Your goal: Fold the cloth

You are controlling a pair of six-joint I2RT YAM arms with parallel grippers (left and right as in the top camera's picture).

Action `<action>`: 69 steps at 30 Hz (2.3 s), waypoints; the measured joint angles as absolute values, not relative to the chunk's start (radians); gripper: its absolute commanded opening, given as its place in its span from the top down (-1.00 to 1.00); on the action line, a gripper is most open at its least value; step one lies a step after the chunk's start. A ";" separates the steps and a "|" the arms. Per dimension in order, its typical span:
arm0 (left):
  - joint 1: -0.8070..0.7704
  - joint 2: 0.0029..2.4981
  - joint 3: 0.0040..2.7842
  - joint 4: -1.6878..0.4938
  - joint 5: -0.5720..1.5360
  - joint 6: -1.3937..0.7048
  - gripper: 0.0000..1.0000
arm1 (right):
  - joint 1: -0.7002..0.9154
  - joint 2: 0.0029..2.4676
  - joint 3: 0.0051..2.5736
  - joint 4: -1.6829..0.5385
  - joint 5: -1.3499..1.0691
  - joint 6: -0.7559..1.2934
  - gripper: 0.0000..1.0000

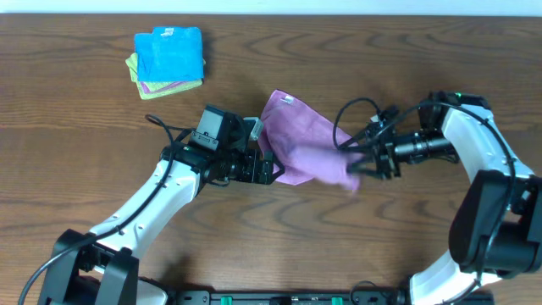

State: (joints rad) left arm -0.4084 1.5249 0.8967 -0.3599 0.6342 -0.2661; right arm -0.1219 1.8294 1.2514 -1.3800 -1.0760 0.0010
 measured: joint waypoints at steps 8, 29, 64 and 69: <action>-0.408 1.525 0.897 -0.358 0.656 -0.266 -0.91 | -0.122 1.829 1.252 -1.254 -0.732 0.002 0.14; -0.390 1.532 0.897 -0.205 0.591 -0.273 0.88 | 0.124 1.829 1.385 -0.984 -0.282 0.064 0.97; -0.388 2.061 1.520 -0.445 0.430 -0.029 0.89 | 0.227 1.829 1.343 -0.888 -0.112 0.096 0.97; -0.388 2.148 1.607 -0.462 0.426 -0.019 0.89 | 0.228 1.829 1.298 -0.888 -0.110 0.105 0.96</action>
State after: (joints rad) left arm -0.3878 2.1475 1.6066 -0.4622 0.4255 -0.0185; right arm 0.2279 1.8290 1.2984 -0.8883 -0.1104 0.1055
